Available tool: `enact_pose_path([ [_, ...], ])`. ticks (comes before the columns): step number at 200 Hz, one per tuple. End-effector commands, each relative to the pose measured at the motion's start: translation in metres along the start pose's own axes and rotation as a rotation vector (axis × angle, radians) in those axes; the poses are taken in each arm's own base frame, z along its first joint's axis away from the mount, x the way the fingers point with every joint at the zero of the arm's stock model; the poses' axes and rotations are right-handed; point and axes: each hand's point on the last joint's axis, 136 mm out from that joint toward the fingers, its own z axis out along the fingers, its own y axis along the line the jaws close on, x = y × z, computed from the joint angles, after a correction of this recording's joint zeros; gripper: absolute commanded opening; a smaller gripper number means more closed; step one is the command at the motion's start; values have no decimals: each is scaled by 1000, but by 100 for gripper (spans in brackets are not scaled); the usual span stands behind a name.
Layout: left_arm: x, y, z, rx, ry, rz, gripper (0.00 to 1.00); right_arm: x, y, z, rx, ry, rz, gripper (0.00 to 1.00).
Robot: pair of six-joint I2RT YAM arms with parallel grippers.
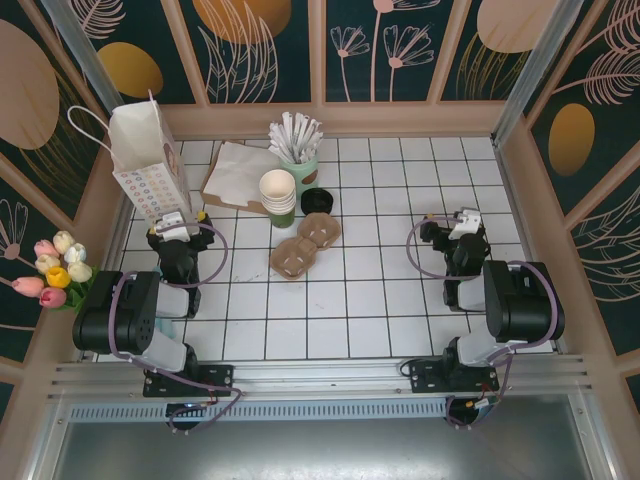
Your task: Pack the takeout coffee
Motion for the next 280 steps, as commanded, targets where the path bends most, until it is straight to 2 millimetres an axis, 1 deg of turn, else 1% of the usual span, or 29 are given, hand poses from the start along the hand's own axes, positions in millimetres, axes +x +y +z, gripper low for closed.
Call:
enact_pose_path([
  [1, -9, -1, -1, 3, -36, -24, 99, -12, 2, -1, -2, -51, 14, 99],
  [214, -10, -1, -2, 9, -42, -22, 99, -13, -2, -1, 7, -54, 18, 99],
  [218, -11, -2, -2, 10, -40, -20, 99, -14, -1, -1, 6, -55, 19, 99],
  [222, -11, -2, -1, 10, -39, -20, 99, -14, 3, -1, -19, -51, 18, 99],
  [236, -16, 0, 1, -8, -32, -25, 99, -19, 6, -2, -31, -54, 13, 99],
  [247, -21, 2, 2, -25, -18, -24, 99, -29, 5, -6, -22, -67, 14, 99],
  [269, -40, 9, -4, -70, -27, -46, 99, -48, -3, -17, 32, -102, 39, 99],
  [280, -50, 16, -7, -114, -21, -84, 99, -62, -6, -24, 50, -136, 63, 99],
])
